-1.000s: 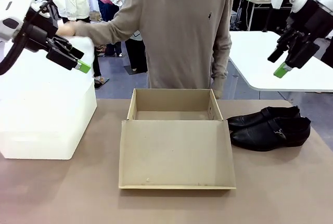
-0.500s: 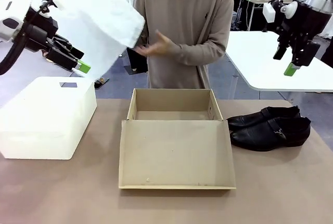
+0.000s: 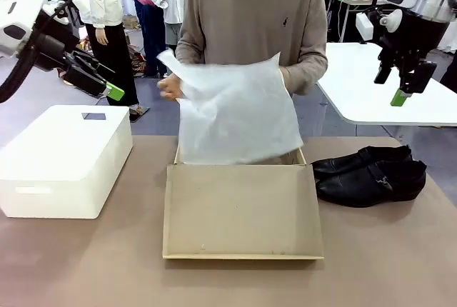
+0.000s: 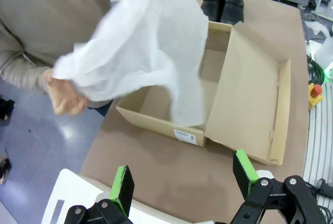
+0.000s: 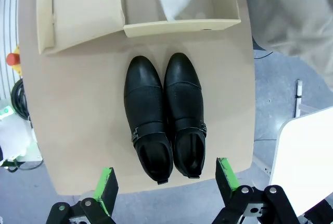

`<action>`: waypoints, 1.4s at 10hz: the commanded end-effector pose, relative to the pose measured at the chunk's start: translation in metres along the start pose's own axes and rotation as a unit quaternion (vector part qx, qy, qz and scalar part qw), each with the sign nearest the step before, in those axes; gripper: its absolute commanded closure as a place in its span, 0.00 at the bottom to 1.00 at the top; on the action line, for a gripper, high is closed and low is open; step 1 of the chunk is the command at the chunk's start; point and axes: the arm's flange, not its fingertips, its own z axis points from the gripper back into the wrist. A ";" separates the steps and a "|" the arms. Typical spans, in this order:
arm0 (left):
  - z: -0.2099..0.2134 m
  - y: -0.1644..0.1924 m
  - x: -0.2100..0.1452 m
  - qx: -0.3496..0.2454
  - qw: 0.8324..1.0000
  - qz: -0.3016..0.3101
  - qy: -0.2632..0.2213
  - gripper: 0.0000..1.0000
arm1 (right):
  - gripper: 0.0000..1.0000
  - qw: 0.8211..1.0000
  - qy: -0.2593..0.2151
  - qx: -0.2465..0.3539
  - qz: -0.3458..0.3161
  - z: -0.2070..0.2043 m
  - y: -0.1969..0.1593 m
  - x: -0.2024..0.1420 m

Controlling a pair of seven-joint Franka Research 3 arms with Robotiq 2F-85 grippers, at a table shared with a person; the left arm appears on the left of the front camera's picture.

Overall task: Pack the shoes into the box.
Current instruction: Place one shoe of the Shoes into the Shoes Box.

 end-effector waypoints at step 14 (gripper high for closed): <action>0.000 0.001 0.000 -0.006 1.000 -0.001 -0.008 0.00 | 0.00 0.999 -0.014 0.006 0.041 -0.086 -0.060 -0.067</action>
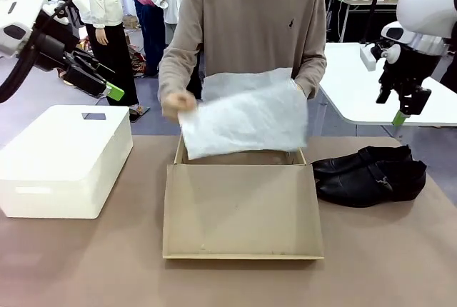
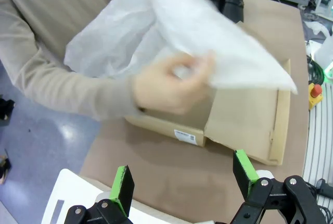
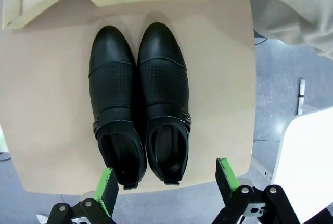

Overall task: Pack the shoes into the box.
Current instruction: Place one shoe of the Shoes into the Shoes Box.

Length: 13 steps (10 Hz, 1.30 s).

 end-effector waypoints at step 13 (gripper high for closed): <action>0.000 0.001 0.000 -0.005 1.000 -0.001 -0.008 0.00 | 0.00 1.000 -0.018 0.022 -0.007 -0.031 -0.011 -0.026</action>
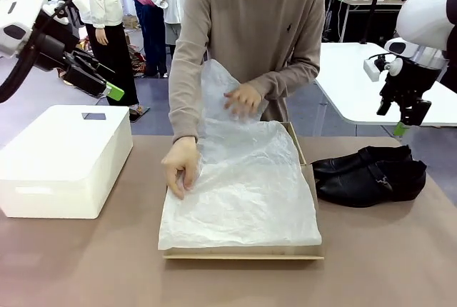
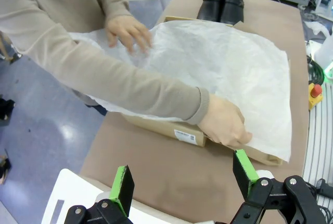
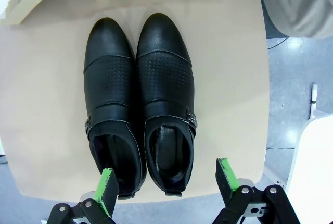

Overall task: Pack the shoes into the box.
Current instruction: Place one shoe of the Shoes into the Shoes Box.

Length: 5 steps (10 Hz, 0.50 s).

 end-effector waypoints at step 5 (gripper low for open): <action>0.000 0.001 0.000 -0.005 1.000 -0.001 -0.008 0.00 | 0.00 1.000 0.011 -0.005 -0.022 -0.023 -0.014 -0.016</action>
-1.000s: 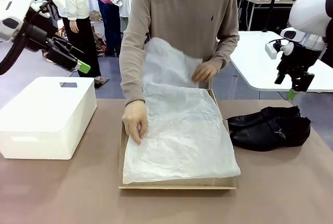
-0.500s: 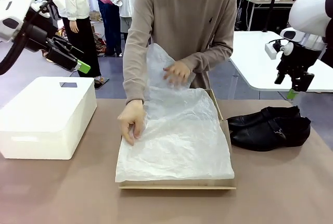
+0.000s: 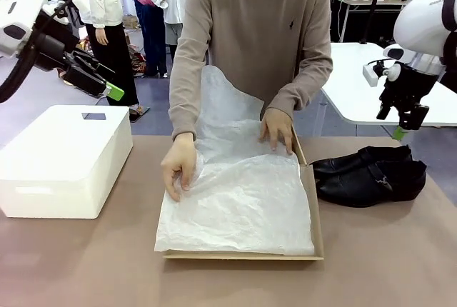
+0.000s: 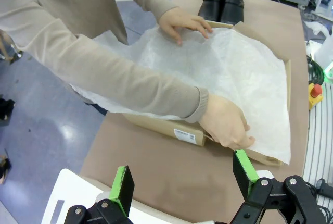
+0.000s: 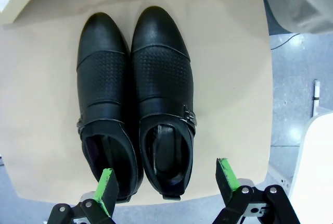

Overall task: Pack the shoes into the box.
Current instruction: Place one shoe of the Shoes into the Shoes Box.

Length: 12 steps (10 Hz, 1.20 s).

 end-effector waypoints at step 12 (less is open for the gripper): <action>0.000 0.001 0.000 -0.006 1.000 -0.001 -0.008 0.00 | 0.00 1.000 0.002 -0.015 -0.026 -0.050 -0.051 -0.030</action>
